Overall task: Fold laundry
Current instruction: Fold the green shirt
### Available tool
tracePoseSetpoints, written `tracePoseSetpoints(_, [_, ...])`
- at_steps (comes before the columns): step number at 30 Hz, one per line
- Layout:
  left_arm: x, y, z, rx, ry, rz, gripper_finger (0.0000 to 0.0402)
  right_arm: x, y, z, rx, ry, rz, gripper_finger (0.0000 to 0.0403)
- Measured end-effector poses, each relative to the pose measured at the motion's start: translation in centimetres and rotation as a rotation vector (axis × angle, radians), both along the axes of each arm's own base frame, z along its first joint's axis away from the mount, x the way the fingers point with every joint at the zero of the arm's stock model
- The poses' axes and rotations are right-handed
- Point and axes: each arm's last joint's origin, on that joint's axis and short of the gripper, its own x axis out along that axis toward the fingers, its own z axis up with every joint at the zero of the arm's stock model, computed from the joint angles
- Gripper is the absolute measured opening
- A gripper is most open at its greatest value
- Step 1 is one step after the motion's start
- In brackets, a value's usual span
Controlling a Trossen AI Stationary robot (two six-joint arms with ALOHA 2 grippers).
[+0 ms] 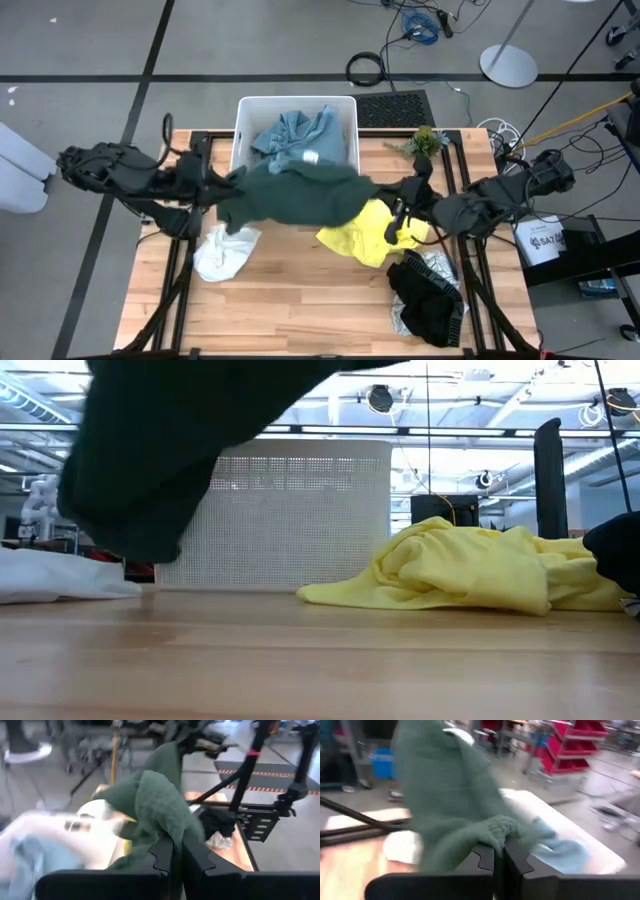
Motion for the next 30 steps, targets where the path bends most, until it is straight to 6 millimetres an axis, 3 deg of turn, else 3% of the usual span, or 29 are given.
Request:
tracePoseSetpoints(3, [0.0, -0.2, -1.4, -0.059, 0.114, -0.035, 0.0027, 0.5, 0.9, -1.7, 0.095, 0.128, 0.156, 0.0000])
tracePoseSetpoints(7, [1.1, -1.8, -6.2, -0.121, 0.364, -0.070, 0.0027, 2.2, 3.6, -5.7, 0.291, 0.405, 0.340, 0.0000])
tracePoseSetpoints(11, [2.8, -4.3, -12.7, -0.130, 0.507, -0.065, 0.0026, 4.1, 6.9, -10.9, 0.385, 0.666, 0.327, 0.0000])
tracePoseSetpoints(16, [3.8, -8.4, -19.4, -0.190, 0.562, -0.162, 0.0014, 6.3, 10.6, -17.7, 0.475, 0.888, 0.254, 0.0009])
tracePoseSetpoints(21, [4.2, -11.5, -23.6, -0.208, 0.614, -0.183, 0.0012, 7.6, 12.4, -23.4, 0.615, 1.081, 0.169, 0.0056])
tracePoseSetpoints(25, [4.7, -13.1, -25.8, -0.181, 0.671, -0.150, 0.0011, 8.2, 12.6, -25.8, 0.705, 1.191, 0.146, 0.0122])
tracePoseSetpoints(30, [5.2, -14.4, -27.5, -0.180, 0.703, -0.157, 0.0010, 8.7, 11.8, -25.1, 0.804, 1.214, 0.181, 0.0201])
